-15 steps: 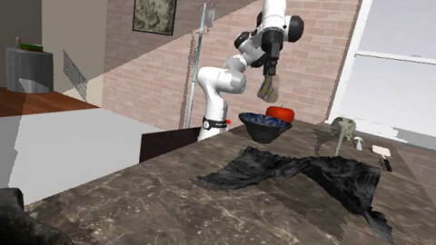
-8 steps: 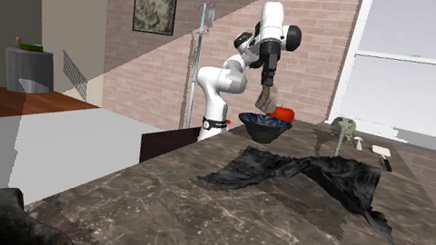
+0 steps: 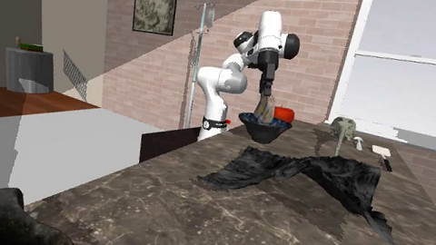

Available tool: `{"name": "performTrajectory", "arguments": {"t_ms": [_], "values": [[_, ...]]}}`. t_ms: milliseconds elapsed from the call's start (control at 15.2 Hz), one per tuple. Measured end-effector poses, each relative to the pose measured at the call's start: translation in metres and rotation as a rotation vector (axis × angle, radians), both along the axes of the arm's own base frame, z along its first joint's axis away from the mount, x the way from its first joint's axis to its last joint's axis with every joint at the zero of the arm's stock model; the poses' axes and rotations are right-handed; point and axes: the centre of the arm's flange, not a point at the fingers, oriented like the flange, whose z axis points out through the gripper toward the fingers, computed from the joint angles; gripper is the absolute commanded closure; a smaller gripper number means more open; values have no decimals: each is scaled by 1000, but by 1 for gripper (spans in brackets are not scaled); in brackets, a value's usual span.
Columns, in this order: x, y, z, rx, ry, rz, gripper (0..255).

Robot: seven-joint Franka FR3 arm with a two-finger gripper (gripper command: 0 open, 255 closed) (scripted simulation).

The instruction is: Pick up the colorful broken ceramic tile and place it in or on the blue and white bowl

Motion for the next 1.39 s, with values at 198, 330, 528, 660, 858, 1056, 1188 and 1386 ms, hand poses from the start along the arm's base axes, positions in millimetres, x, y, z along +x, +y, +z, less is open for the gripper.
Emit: {"name": "performTrajectory", "arguments": {"t_ms": [198,330,528,660,858,1056,1188,1386], "values": [[0,0,-1,0,0,0,255],[0,0,-1,0,0,0,0],[0,0,-1,0,0,0,0],[0,0,-1,0,0,0,0],[-6,-4,14,2,-1,0,0],[-15,-14,36,1,-1,1,0],[-17,-16,41,1,-1,0,0],[-18,-17,43,0,0,0,0]]}}
